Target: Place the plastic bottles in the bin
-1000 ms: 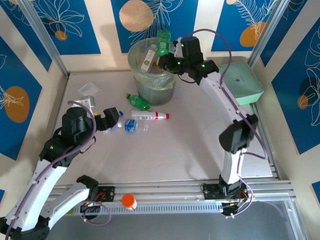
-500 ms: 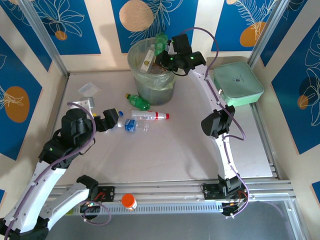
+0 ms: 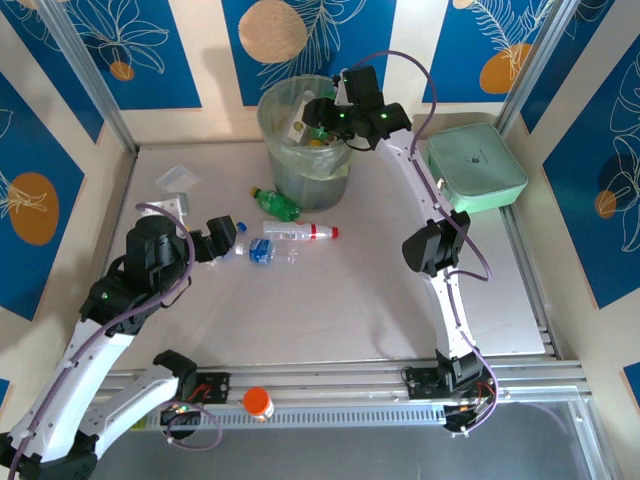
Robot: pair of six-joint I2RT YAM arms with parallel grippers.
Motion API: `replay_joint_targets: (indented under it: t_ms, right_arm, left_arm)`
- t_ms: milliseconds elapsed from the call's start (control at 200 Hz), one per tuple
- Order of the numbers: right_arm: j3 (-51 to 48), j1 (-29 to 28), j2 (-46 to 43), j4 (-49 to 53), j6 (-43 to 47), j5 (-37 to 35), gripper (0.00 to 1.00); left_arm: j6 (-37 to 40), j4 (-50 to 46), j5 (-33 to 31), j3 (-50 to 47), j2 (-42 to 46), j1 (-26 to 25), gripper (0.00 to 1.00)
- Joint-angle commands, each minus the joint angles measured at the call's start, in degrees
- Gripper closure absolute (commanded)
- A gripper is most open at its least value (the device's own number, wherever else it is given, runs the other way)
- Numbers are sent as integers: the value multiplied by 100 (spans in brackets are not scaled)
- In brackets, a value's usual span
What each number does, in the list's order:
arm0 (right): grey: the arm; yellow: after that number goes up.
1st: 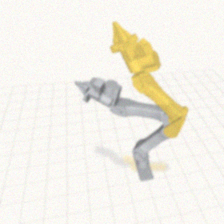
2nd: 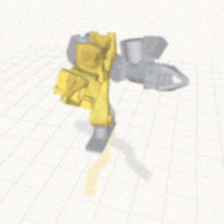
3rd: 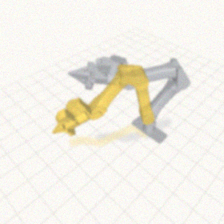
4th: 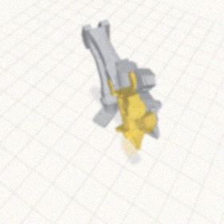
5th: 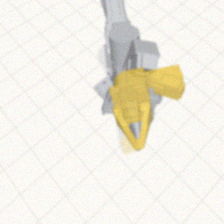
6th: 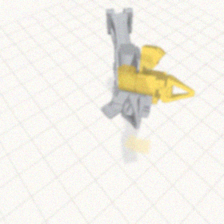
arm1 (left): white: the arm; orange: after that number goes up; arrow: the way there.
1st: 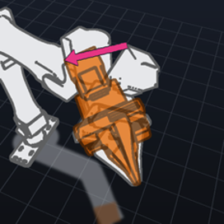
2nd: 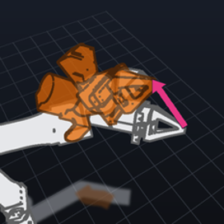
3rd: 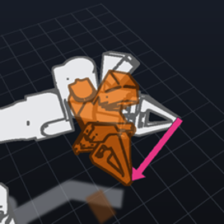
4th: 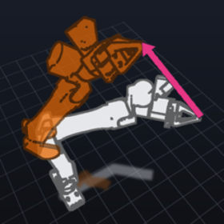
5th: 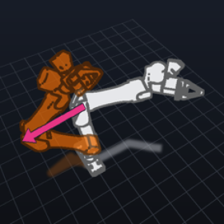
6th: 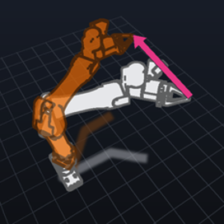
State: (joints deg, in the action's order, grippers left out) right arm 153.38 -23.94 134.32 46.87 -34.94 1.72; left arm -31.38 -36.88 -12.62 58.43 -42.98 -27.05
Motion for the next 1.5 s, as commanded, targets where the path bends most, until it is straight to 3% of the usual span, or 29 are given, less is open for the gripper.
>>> replay_joint_targets:
  t_ms: [0, 350, 525, 650, 930, 1150, 1245, 1355, 1495]
  right_arm:
    - [150, 48, -416, 53, 48, 103, 41]
    - [133, 48, -1115, 105, 306, 274, 49]
    - [-456, -22, -1787, 255, 639, 259, 54]
    - [-1681, -257, -2595, 180, 996, -3, 54]
    - [-6060, -662, -5242, -1392, 814, -525, 54]
    - [-7791, -647, -6546, -1494, 1041, -738, 51]
    - [-8376, -638, -6995, -1653, 991, -496, 50]
    - [-8896, -638, -7388, -1802, 897, -211, 48]
    - [-9312, -638, -7671, -1849, 831, -30, 47]
  left_arm:
    - [80, 105, -162, 22, -4, -55, 0]
    - [64, 2, -189, 63, -106, -51, 0]
    - [-159, -255, -46, 118, -364, -46, 0]
    - [-400, -436, 196, 167, -747, -27, 1]
    - [-1848, -1040, 339, 277, -1749, 481, 1]
    - [-2091, -1085, -562, 462, -2570, 1020, 1]
    - [-1829, -658, -449, 459, -3056, 1298, 1]
    - [-976, -2, -213, 592, -3814, 1402, 1]
    - [309, 24, -624, 1248, -4945, 1407, 1]
